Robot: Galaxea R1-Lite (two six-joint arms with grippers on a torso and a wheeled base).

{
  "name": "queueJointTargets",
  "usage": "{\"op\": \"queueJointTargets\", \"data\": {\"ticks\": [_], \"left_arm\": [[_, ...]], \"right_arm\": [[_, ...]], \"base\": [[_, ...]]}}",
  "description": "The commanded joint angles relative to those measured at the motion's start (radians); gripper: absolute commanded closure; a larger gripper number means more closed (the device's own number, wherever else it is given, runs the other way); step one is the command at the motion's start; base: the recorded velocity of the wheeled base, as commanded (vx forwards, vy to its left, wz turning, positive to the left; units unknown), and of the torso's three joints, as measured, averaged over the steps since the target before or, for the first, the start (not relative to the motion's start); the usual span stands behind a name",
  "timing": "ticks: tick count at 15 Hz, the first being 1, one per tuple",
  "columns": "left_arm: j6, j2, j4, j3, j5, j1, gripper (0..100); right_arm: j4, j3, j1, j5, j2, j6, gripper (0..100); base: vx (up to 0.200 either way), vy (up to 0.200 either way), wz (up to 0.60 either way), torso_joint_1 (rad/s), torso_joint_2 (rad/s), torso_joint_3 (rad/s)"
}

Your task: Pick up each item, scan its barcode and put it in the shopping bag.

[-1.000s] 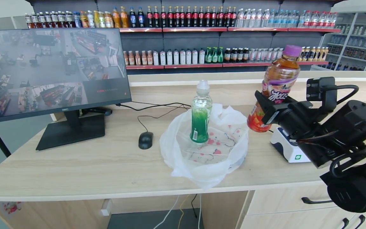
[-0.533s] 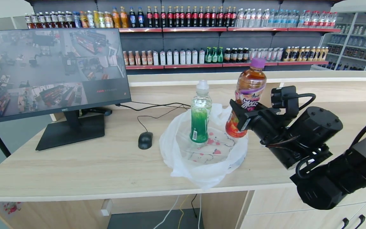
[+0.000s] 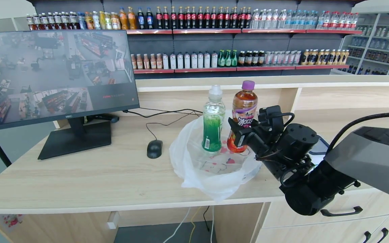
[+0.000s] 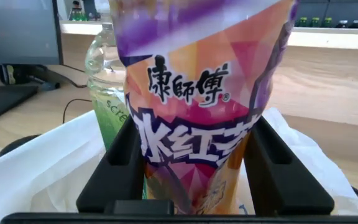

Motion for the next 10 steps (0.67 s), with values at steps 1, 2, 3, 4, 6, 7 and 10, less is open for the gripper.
{"op": "queueJointTargets", "data": {"ticks": [1,2,3,4,6,7,10], "left_arm": [[0.000,0.000,0.000,0.000,0.000,0.000,0],[0.000,0.000,0.000,0.000,0.000,0.002,0],[0.000,0.000,0.000,0.000,0.000,0.000,0],[0.000,0.000,0.000,0.000,0.000,0.002,0],[0.000,0.000,0.000,0.000,0.000,0.002,0],[0.000,0.000,0.000,0.000,0.000,0.000,0],[0.000,0.000,0.000,0.000,0.000,0.000,0]], "right_arm": [[-0.002,-0.007,-0.003,0.001,0.036,0.001,100],[-0.002,-0.016,-0.006,0.001,0.051,-0.001,100],[-0.002,-0.023,-0.009,0.001,0.059,-0.001,100],[-0.002,-0.029,-0.014,0.001,0.066,-0.001,100],[-0.002,-0.041,-0.026,0.001,0.080,-0.001,100],[-0.002,-0.041,-0.032,0.001,0.085,-0.001,100],[-0.002,-0.041,-0.041,0.003,0.097,-0.001,100]], "base": [[0.000,0.000,0.00,0.000,0.00,0.000],[0.000,0.000,0.00,0.000,0.00,0.000],[0.000,0.000,0.00,0.000,0.00,0.000],[0.000,0.000,0.00,0.000,0.00,0.000],[0.000,0.000,0.00,0.000,0.00,0.000],[0.000,0.000,0.00,0.000,0.00,0.000],[0.000,0.000,0.00,0.000,0.00,0.000]]}}
